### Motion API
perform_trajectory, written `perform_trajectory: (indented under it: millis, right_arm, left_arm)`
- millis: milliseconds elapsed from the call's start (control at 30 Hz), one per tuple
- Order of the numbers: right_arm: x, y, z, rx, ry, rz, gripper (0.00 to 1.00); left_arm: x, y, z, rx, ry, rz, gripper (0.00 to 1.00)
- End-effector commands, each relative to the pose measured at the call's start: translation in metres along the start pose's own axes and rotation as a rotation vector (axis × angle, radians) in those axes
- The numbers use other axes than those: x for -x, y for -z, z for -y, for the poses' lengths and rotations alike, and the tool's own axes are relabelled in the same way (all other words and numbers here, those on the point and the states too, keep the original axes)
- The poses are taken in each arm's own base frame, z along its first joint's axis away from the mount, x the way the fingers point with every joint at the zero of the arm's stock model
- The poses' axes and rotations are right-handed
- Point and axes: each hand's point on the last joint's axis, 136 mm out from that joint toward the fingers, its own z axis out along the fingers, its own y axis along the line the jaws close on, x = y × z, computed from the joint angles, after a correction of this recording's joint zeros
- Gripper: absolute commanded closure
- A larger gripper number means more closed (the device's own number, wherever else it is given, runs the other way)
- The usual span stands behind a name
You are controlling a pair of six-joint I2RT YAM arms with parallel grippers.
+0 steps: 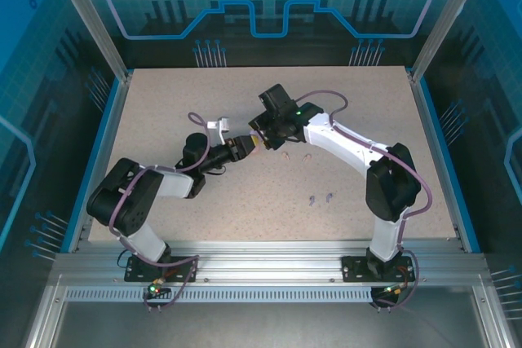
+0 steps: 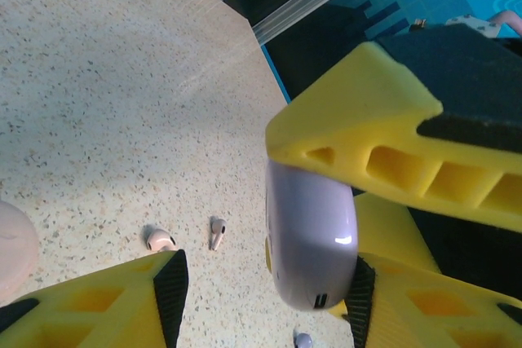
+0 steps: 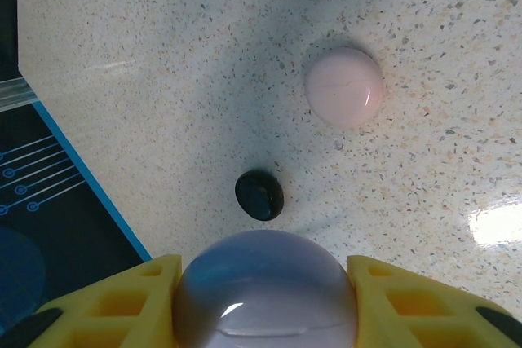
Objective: Insert the wireless bluetooth earbuds into the charging case
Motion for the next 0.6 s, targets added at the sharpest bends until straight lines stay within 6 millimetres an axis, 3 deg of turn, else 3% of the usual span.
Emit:
perform_trajectory:
  millis: [0, 567]
  right_arm:
    - [-0.0081, -0.007, 0.0028, -0.013, 0.0, -0.005, 0.63]
    - [-0.0115, -0.0128, 0.0037, -0.017, 0.003, -0.018, 0.64]
  left_arm:
    - [0.0166, -0.0054, 0.013, -0.035, -0.023, 0.056, 0.45]
    - [0.0238, -0.0148, 0.0103, -0.037, -0.017, 0.071, 0.58]
